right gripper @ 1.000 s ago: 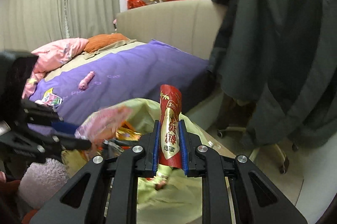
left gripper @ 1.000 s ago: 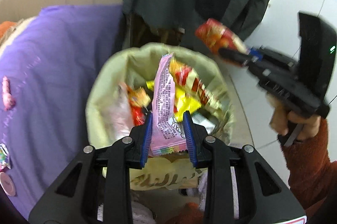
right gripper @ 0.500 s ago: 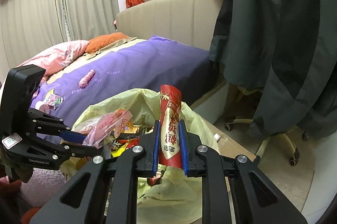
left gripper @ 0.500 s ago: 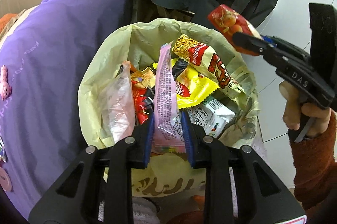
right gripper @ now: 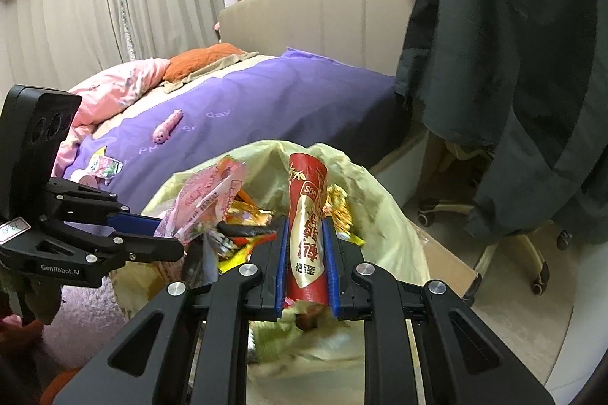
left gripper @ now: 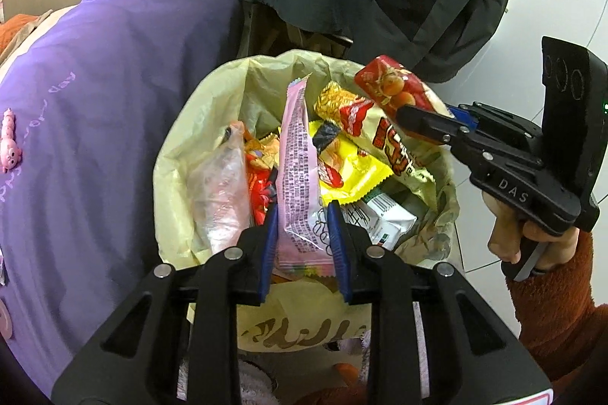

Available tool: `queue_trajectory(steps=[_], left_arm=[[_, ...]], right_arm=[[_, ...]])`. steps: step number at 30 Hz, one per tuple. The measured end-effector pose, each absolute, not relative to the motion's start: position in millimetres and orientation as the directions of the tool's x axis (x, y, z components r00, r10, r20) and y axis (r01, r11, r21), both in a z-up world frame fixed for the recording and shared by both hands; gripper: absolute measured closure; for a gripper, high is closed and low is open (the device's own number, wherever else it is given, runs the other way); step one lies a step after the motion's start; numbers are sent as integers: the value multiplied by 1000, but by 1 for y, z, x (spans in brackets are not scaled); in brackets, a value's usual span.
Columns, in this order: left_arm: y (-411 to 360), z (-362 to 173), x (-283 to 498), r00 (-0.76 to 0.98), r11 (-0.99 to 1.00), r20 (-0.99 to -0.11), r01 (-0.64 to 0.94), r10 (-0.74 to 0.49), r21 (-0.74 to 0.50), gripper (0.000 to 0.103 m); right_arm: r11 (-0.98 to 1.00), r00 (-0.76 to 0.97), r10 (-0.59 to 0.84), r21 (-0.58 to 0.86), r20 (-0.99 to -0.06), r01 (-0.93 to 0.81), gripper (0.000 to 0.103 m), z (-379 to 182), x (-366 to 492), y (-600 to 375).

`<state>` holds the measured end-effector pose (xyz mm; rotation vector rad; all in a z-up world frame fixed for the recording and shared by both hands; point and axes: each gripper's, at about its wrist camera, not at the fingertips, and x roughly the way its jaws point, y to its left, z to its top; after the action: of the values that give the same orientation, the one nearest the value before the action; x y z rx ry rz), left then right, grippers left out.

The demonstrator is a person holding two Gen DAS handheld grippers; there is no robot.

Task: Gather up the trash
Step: 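Lower both items into the yellow bag and open both grippers, then move both tools back over the remaining items on the bed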

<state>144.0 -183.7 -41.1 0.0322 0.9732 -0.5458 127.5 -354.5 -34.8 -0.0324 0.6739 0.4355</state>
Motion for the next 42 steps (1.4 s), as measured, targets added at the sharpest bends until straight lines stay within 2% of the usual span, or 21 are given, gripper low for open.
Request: queue_trajectory(steps=[5, 6, 7, 11, 14, 17, 20, 29, 32, 37, 42], left_arm=[[-170, -37, 143, 448, 868, -776, 428, -444, -250, 74], [-167, -36, 141, 446, 863, -770, 430, -457, -263, 73], [-166, -36, 141, 445, 860, -765, 432, -465, -271, 67], [-163, -31, 137, 431, 832, -741, 457, -516, -314, 47], [-163, -24, 131, 454, 838, -735, 462, -504, -289, 39], [-151, -16, 129, 488, 848, -712, 437, -504, -301, 38], [-130, -6, 128, 539, 867, -685, 386, -489, -316, 38], [-60, 4, 120, 646, 923, -660, 244, -384, -298, 38], [-29, 5, 114, 672, 941, -661, 202, -334, -271, 38], [34, 13, 110, 716, 970, -658, 119, -233, -214, 37], [113, 24, 108, 767, 992, -635, 16, -90, -122, 38]], right_arm=[[912, 680, 363, 91, -637, -401, 85, -34, 138, -340], [915, 679, 351, 82, -645, -396, 81, -35, 139, -337], [917, 677, 342, 74, -652, -391, 73, -36, 141, -334], [918, 666, 330, 64, -669, -391, 64, -39, 141, -329], [919, 669, 319, 46, -671, -392, 58, -37, 138, -327], [920, 678, 309, 29, -667, -391, 57, -30, 132, -325], [922, 691, 304, 22, -655, -386, 50, -21, 128, -325], [934, 732, 276, -6, -623, -357, 49, 6, 122, -305], [916, 729, 323, 7, -603, -400, 49, 15, 118, -291], [876, 696, 353, -40, -626, -481, 49, 28, 113, -243], [832, 682, 385, -85, -622, -548, 49, 32, 109, -191]])
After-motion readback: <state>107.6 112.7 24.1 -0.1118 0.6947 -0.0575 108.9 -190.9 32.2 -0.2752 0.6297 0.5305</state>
